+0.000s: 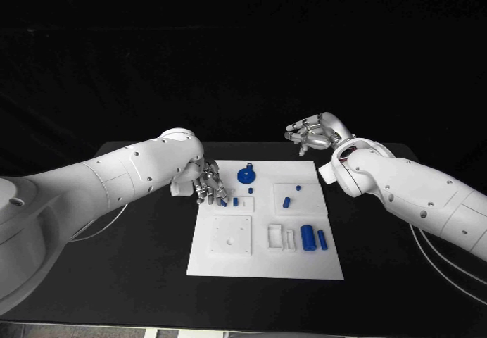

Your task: Assemble the parts on the task board

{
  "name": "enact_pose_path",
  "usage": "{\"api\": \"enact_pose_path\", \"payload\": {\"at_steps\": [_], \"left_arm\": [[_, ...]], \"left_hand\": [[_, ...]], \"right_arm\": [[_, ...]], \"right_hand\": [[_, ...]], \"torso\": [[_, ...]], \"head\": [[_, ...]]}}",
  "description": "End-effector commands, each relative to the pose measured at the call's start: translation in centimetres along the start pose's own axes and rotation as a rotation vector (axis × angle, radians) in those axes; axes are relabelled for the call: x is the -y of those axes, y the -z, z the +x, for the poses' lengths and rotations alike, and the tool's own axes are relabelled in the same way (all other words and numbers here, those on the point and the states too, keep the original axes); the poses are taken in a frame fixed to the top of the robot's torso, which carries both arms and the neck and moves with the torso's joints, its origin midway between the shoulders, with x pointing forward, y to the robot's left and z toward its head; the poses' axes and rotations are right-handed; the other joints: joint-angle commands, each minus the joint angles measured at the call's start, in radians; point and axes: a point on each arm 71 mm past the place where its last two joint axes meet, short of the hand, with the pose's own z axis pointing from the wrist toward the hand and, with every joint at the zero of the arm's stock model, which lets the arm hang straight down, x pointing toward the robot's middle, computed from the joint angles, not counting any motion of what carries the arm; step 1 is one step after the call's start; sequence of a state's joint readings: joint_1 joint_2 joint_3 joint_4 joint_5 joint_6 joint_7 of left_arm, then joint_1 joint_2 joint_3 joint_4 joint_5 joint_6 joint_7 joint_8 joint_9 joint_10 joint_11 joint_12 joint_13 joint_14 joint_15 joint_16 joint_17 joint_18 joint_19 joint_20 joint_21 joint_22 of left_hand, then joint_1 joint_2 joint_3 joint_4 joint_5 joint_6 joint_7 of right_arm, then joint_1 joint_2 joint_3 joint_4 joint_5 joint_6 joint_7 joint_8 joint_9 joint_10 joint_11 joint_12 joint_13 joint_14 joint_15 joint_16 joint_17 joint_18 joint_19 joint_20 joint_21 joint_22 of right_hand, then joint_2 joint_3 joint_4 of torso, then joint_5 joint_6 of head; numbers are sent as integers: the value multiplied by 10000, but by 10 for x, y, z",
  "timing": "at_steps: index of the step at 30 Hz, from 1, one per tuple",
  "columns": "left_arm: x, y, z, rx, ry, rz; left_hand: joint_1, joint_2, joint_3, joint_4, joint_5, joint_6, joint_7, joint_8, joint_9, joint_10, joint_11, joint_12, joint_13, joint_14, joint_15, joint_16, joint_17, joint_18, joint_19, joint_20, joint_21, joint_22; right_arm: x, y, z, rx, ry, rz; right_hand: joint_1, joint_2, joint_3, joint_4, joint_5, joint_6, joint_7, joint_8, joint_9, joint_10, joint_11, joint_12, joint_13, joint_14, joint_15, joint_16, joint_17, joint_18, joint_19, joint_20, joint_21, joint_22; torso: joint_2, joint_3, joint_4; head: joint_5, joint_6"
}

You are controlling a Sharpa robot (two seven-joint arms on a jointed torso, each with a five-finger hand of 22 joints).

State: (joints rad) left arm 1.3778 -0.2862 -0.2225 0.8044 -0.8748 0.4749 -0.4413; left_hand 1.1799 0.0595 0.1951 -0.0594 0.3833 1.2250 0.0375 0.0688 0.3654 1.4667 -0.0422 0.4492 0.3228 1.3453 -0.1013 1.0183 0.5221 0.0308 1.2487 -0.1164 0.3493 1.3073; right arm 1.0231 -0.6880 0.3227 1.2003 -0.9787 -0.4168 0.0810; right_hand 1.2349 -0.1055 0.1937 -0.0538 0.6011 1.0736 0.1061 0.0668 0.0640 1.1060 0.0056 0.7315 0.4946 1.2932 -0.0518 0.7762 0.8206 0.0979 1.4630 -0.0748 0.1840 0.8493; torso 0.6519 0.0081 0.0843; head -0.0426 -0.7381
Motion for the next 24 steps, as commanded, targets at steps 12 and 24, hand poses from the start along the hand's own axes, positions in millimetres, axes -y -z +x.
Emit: {"api": "enact_pose_path", "payload": {"at_steps": [12,24], "left_arm": [[-3,-3,2,-260,12,-141],[-7,-3,0,-172,8,-164]], "left_hand": [[16,95,2013,-2077,76,90,-19,29,32,157,-81,34,17,7,-4,62,1,72,-48,-49,57,206],[-11,64,2042,-2126,218,123,-28,36,74,161,-94,28,20,2,-1,84,11,85,-72,-47,117,212]], "right_arm": [[-1,0,2,-110,54,-107],[-1,0,1,-106,62,-93]], "right_hand": [[-79,-47,50,-3,54,-37,14,-47,-12,-22,2,-21,-13,-54,5,16,-1,116,243,42,39,12],[-79,-47,50,-3,54,-37,14,-47,-12,-22,2,-21,-13,-54,5,16,-1,116,243,42,39,12]], "torso": [[-3,0,4],[2,-6,5]], "head": [[-29,-37],[-43,-57]]}}
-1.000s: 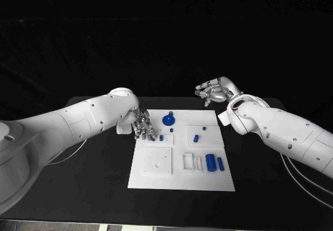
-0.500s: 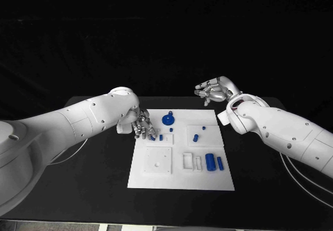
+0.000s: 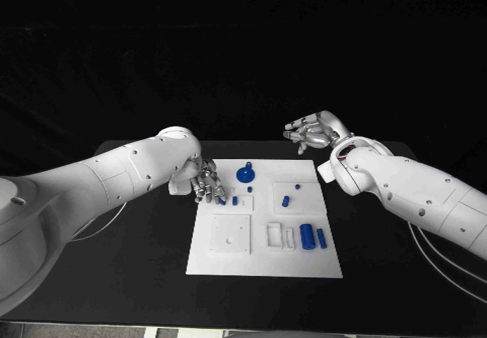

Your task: Assemble the parts on the task board

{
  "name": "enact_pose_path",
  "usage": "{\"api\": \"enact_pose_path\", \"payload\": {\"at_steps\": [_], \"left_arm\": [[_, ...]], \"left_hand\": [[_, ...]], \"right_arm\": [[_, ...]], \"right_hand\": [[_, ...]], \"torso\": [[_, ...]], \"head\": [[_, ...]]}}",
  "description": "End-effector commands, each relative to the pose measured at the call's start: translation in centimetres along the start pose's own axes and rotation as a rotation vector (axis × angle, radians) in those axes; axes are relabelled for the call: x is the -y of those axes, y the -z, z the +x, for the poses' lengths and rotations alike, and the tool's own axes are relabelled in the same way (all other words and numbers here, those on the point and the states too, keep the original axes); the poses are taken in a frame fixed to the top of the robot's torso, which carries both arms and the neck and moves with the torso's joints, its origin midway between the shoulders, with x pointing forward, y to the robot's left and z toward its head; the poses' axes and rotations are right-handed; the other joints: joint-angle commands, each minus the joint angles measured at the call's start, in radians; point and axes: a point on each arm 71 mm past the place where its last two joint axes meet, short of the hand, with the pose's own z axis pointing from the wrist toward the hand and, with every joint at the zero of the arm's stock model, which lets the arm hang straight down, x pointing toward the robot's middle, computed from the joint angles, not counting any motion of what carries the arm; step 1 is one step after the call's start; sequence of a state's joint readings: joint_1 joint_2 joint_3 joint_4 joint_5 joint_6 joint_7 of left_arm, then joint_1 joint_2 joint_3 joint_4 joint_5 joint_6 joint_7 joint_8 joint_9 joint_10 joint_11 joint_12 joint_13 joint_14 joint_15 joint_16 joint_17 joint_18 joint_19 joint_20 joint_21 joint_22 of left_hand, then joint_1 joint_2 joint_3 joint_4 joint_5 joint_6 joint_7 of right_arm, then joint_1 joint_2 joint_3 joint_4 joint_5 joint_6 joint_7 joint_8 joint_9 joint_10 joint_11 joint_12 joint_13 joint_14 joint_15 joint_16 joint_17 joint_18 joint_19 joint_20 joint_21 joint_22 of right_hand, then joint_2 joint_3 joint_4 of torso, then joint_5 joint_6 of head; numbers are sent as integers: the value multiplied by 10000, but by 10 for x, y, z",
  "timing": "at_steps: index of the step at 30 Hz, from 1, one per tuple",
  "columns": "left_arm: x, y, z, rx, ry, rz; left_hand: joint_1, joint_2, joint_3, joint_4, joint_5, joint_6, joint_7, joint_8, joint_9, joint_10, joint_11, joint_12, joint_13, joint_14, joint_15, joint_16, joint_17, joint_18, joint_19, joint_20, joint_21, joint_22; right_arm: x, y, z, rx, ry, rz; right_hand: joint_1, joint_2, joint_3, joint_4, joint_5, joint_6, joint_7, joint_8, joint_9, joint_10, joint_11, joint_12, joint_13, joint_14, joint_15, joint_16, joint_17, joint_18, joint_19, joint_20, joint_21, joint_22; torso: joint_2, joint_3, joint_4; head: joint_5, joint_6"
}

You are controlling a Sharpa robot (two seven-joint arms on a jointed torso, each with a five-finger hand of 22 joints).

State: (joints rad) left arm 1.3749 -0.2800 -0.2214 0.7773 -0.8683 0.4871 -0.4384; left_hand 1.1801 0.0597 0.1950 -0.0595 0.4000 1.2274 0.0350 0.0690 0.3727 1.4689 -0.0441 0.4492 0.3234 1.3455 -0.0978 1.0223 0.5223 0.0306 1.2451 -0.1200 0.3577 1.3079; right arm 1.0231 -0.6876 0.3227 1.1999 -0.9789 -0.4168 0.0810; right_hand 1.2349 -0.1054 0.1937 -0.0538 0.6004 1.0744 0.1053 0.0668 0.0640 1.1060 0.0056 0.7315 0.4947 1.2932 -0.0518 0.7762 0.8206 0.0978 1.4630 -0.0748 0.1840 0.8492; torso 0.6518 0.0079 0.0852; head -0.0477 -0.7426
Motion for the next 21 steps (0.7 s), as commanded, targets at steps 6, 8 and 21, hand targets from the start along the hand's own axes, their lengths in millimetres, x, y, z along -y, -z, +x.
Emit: {"api": "enact_pose_path", "payload": {"at_steps": [6,8,21], "left_arm": [[-4,-1,2,-83,-96,-124],[-4,-1,2,-87,-96,-136],[-6,-1,0,100,4,-230]], "left_hand": [[-26,50,2052,-2138,68,117,-7,33,19,153,-77,22,12,2,-36,52,16,91,-46,-9,69,204],[-26,50,2052,-2138,68,117,-7,33,19,153,-77,22,12,2,-36,52,16,91,-46,-9,69,204],[-54,47,2059,-2127,86,122,-10,26,38,161,-79,10,10,7,-38,50,19,96,-57,-8,102,195]], "right_arm": [[-1,0,1,-103,69,-88],[-1,0,1,-104,68,-90],[-1,0,1,-122,65,-95]], "right_hand": [[-79,-47,51,-3,60,-45,22,-47,-12,-22,2,-21,-14,-54,5,16,-1,117,243,42,39,14],[-79,-47,51,-3,60,-45,22,-47,-12,-22,2,-21,-14,-54,5,16,-1,117,243,42,39,14],[-87,-51,56,-20,78,-38,20,-46,-12,-22,1,-22,-18,-53,4,18,2,117,247,41,19,43]], "torso": [[-4,-5,1],[-4,-3,3],[-4,-2,-1]], "head": [[9,-17],[8,-20],[0,-13]]}}
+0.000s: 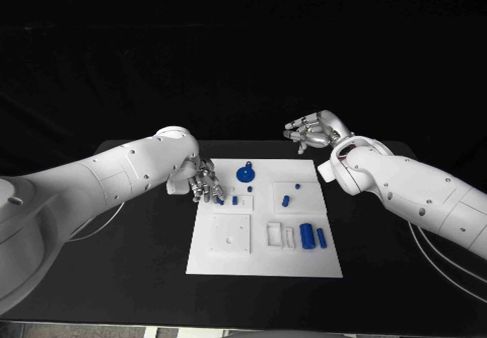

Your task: Assemble the parts on the task board

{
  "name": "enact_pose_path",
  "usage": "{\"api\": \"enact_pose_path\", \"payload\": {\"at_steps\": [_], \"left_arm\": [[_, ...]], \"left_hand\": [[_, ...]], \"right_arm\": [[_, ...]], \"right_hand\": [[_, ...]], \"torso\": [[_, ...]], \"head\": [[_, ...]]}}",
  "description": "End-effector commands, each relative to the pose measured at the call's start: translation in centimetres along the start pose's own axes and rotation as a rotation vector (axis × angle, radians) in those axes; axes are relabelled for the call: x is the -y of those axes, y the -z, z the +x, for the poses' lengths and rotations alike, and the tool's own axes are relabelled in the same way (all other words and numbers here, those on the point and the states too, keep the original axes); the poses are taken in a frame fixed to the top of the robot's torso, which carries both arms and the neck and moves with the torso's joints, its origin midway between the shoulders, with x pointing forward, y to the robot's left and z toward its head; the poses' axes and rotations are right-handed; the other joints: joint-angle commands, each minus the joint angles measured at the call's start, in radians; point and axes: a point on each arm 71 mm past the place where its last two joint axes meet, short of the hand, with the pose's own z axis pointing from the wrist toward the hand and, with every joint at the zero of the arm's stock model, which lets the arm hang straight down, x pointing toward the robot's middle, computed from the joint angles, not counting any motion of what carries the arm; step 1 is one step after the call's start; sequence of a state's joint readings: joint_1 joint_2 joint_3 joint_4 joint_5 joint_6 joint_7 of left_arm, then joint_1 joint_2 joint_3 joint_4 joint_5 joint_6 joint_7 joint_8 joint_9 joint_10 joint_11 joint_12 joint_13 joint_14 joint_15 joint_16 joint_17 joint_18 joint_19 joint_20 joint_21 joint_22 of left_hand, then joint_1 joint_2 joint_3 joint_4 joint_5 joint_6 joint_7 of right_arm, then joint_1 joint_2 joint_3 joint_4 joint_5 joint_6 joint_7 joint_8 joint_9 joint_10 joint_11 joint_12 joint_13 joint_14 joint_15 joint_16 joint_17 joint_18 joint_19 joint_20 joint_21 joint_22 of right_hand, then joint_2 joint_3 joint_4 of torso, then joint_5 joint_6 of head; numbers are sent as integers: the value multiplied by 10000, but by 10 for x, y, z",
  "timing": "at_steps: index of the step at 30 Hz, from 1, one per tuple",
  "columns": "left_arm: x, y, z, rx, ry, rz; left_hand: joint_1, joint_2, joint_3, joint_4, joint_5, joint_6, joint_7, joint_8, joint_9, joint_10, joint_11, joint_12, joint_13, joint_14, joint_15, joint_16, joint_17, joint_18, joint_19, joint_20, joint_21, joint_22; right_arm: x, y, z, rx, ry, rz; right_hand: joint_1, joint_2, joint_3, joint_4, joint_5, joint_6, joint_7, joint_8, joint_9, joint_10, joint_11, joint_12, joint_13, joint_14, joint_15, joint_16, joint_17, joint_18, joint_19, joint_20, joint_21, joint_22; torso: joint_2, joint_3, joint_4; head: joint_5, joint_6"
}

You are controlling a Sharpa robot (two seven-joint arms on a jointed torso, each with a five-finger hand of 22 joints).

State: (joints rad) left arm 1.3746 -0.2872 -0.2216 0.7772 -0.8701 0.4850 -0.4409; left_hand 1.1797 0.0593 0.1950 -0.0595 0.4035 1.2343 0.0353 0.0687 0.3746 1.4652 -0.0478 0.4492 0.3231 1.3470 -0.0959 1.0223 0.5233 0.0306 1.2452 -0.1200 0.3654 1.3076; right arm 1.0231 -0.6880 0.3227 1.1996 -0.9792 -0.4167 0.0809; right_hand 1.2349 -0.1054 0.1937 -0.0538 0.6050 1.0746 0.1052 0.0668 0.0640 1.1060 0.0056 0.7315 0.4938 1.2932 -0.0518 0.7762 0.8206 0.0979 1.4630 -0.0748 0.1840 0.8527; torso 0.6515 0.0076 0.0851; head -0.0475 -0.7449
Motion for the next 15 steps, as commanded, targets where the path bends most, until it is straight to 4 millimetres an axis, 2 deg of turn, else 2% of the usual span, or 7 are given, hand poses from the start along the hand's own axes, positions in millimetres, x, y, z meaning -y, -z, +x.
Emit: {"api": "enact_pose_path", "payload": {"at_steps": [1,15], "left_arm": [[-1,-2,1,99,-22,-144],[3,-1,0,533,352,22]], "left_hand": [[-56,51,2057,-2121,45,51,-14,28,21,203,-42,10,13,-5,-59,49,8,96,-56,-9,25,194],[-59,21,2066,-2128,95,89,-28,33,33,245,-60,-2,9,37,-72,61,18,96,-24,-21,53,194]], "right_arm": [[-1,0,1,-126,57,-100],[-1,0,2,-132,56,-101]], "right_hand": [[-87,-51,56,-20,31,-39,22,-46,-12,-22,0,-22,-8,-54,4,18,2,117,248,41,19,8],[-87,-51,56,-20,31,-39,22,-46,-12,-22,0,-22,-8,-54,4,18,2,117,248,41,19,8]], "torso": [[0,1,2],[-4,2,1]], "head": [[-1,9],[6,21]]}}
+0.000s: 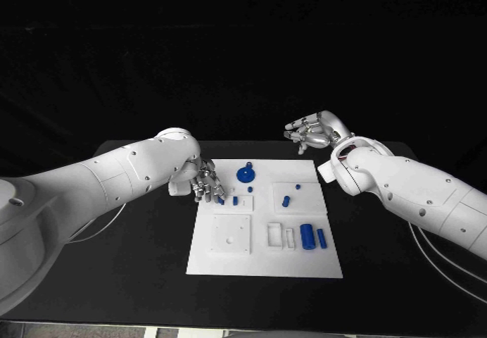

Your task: Assemble the parts on the task board

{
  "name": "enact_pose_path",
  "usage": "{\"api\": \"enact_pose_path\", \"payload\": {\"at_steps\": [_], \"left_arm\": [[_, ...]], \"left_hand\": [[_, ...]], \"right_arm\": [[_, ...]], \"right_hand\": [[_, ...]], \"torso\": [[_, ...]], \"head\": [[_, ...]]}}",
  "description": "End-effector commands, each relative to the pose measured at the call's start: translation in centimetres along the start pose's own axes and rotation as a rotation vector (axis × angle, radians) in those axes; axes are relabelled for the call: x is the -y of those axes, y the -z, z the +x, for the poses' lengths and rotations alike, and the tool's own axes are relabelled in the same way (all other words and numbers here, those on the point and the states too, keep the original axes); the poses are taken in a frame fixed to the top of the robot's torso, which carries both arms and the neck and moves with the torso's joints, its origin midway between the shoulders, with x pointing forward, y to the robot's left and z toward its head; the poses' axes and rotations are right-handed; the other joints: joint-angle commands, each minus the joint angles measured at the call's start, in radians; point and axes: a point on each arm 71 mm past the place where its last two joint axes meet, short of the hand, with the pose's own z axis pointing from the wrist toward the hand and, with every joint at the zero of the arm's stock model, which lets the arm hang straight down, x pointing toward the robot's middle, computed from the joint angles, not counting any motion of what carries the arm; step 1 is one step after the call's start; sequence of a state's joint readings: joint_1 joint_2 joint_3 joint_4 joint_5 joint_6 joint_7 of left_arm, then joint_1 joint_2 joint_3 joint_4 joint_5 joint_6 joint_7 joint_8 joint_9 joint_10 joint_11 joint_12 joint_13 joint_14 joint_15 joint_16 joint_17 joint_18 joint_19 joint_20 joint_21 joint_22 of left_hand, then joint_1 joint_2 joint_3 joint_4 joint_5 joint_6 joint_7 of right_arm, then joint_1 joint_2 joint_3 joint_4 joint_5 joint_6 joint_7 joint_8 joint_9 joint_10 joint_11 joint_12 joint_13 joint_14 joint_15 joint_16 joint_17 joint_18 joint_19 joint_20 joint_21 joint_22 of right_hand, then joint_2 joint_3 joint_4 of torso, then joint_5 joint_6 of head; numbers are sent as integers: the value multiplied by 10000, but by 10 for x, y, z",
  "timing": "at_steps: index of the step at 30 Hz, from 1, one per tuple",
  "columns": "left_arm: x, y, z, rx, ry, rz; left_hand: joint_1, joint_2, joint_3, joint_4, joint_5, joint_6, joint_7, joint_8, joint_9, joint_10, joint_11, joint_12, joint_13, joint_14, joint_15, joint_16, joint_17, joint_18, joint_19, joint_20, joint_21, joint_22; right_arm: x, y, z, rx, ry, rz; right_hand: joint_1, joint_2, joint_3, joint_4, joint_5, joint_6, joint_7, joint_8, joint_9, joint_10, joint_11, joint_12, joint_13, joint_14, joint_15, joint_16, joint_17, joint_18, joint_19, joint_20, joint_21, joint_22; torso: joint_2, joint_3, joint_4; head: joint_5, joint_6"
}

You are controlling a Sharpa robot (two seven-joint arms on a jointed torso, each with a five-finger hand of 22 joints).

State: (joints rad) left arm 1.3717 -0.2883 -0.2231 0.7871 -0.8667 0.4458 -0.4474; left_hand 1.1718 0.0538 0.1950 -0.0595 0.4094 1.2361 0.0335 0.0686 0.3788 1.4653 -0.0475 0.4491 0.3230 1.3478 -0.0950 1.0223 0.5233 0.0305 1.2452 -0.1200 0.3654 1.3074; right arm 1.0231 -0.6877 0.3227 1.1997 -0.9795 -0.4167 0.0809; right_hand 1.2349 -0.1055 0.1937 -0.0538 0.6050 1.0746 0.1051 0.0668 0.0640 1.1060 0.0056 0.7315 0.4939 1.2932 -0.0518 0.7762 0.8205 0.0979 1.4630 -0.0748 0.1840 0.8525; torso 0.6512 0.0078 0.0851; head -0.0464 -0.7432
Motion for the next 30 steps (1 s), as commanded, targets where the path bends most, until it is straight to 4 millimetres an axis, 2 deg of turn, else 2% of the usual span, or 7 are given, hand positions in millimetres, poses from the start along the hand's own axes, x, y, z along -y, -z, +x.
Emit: {"api": "enact_pose_path", "payload": {"at_steps": [1,20,30], "left_arm": [[2,0,-1,270,215,27],[3,0,2,72,-4,-36],[1,1,6,-167,-264,-141]], "left_hand": [[19,75,2066,-2128,37,74,-11,34,-9,246,-63,-3,10,32,-81,62,19,96,-24,-22,53,195],[25,61,2079,-2136,57,81,-11,28,-12,264,-68,-24,1,37,-84,62,27,97,-21,-26,67,198],[30,35,2089,-2145,83,104,-12,22,-51,291,-77,-48,-5,49,-80,79,49,100,-29,-23,98,201]], "right_arm": [[-1,0,1,-130,56,-95],[-1,0,2,-148,55,-84],[-1,0,1,-148,64,-79]], "right_hand": [[-87,-51,56,-19,32,-40,23,-46,-12,-22,1,-22,-9,-53,4,18,2,116,248,41,19,10],[-87,-51,56,-19,32,-40,23,-46,-12,-22,1,-22,-9,-53,4,18,2,116,248,41,19,10],[-87,-51,56,-19,32,-40,23,-46,-12,-22,1,-22,-9,-53,4,18,2,116,248,41,19,10]], "torso": [[1,0,1],[1,-8,3],[0,-1,7]], "head": [[-6,4],[15,-4],[3,-17]]}}
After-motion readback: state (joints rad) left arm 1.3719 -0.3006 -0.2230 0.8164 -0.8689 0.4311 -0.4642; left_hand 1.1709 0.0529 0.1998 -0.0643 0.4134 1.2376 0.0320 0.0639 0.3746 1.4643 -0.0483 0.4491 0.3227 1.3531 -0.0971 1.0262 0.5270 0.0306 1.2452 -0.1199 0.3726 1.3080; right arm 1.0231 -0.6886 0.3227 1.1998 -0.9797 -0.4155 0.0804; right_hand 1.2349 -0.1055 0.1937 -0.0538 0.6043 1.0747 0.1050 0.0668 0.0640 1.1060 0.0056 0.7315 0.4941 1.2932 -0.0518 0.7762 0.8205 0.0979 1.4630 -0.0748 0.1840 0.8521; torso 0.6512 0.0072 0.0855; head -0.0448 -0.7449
